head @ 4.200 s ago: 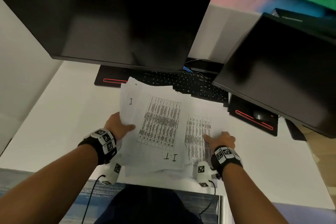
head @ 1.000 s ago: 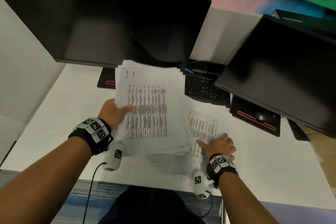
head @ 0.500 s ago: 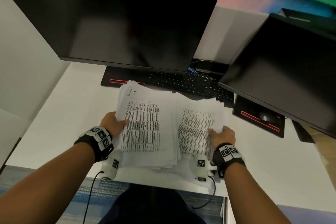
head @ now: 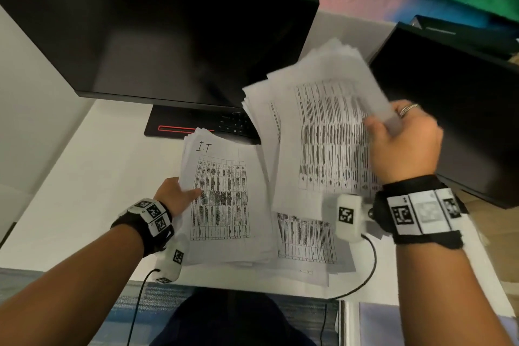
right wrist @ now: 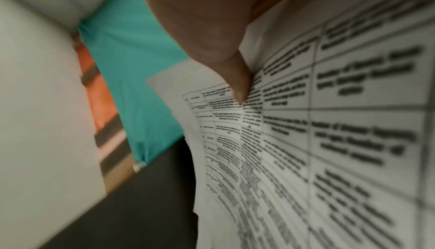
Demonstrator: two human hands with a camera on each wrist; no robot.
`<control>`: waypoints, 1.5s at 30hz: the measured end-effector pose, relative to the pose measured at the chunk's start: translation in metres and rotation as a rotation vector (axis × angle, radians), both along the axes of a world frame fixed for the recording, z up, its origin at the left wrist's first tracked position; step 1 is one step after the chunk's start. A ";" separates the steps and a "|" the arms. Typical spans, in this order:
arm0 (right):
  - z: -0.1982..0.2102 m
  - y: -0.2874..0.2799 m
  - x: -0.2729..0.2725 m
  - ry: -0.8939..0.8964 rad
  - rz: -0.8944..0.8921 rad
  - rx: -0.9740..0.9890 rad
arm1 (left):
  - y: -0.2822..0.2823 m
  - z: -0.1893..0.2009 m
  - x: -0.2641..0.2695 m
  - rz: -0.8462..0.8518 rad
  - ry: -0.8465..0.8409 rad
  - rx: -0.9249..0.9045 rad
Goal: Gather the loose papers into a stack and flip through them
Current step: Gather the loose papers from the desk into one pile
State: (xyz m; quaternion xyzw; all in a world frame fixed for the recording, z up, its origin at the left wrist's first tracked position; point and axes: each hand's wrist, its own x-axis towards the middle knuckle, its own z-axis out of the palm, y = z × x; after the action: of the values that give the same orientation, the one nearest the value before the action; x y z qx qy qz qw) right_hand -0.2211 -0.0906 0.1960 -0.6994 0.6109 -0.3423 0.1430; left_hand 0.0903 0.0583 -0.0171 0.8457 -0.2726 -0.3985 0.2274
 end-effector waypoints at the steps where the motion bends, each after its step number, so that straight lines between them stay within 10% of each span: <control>1: 0.006 -0.003 -0.001 -0.047 0.004 -0.001 | -0.001 -0.001 -0.001 -0.008 0.006 0.005; 10: -0.097 -0.012 0.020 -0.456 -0.085 0.569 | 0.000 0.007 -0.015 0.150 0.281 -0.082; 13: -0.162 -0.006 0.019 -0.263 -0.088 0.778 | 0.002 -0.021 -0.003 0.388 0.491 -0.050; 18: -0.217 0.014 0.036 0.059 0.025 0.843 | -0.012 -0.002 -0.022 0.194 0.332 -0.053; 27: -0.229 0.038 0.057 -0.096 0.065 0.814 | -0.016 -0.009 -0.033 0.027 -0.011 -0.046; 35: -0.179 0.023 0.042 -0.527 0.075 0.820 | -0.006 0.055 -0.018 0.010 0.302 -0.577; 45: -0.105 0.032 0.040 -0.863 0.273 0.402 | -0.013 0.105 -0.029 -0.093 0.108 -0.862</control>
State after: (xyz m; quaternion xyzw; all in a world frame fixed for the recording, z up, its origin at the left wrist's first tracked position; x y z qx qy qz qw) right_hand -0.1812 -0.0584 0.0906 -0.5261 0.4527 -0.4542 0.5586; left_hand 0.0610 0.0451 0.0880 0.6382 -0.4395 -0.3018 0.5554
